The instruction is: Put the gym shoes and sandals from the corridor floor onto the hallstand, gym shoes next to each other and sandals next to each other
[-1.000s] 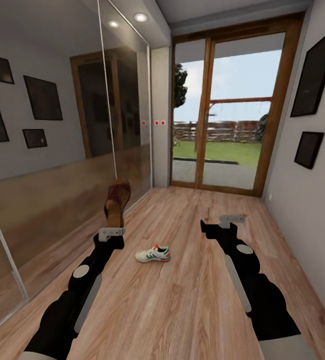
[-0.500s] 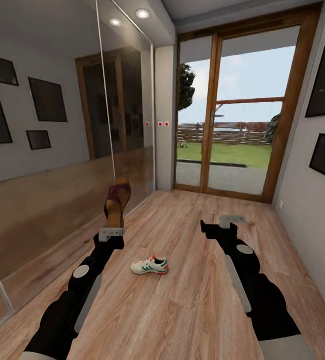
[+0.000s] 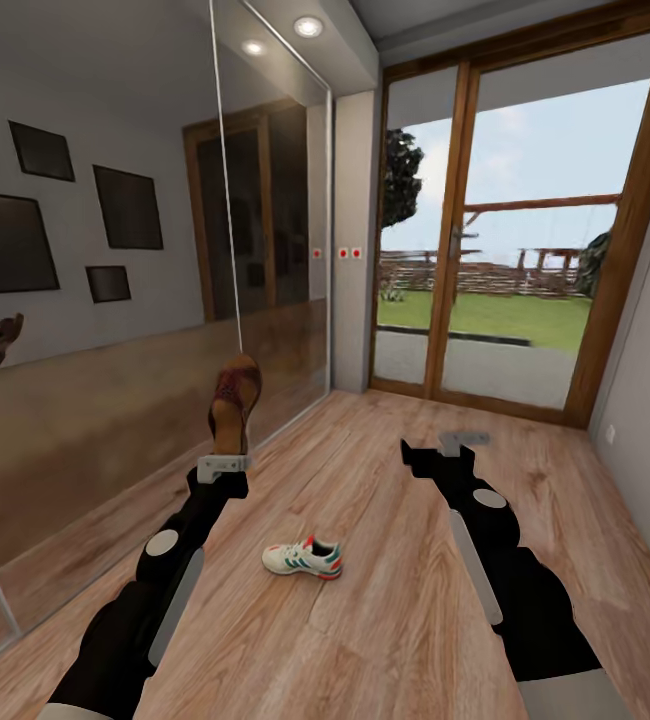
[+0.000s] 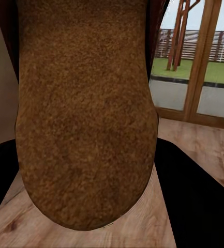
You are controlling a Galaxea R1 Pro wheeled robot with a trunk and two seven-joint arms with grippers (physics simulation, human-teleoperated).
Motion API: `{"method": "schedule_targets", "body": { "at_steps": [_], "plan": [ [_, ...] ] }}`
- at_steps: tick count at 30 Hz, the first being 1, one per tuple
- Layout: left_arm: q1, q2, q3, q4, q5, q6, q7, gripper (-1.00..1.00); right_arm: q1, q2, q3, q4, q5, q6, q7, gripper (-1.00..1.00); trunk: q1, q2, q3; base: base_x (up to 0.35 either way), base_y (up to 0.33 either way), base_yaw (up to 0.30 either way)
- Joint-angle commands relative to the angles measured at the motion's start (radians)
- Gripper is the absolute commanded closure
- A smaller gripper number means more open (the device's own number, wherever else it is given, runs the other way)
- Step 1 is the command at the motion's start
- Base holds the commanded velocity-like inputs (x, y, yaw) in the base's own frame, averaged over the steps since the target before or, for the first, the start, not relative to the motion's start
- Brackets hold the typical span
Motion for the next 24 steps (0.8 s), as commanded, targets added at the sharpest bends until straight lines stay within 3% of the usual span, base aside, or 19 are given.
{"method": "schedule_targets", "body": {
  "at_steps": [1,24],
  "plan": [
    [-0.001,0.0,-0.001,-0.001,0.01,0.006,0.003,1.0,0.0,0.0,0.001,-0.001,-0.009,0.004,-0.009,-1.0,0.0,0.0,0.0,0.249,-0.221,0.194],
    [-0.001,0.0,-0.001,0.0,0.01,0.006,0.003,1.0,0.0,0.0,0.001,-0.002,-0.009,0.004,-0.009,-1.0,0.0,0.0,0.025,0.213,-0.221,0.194]
  ]
}}
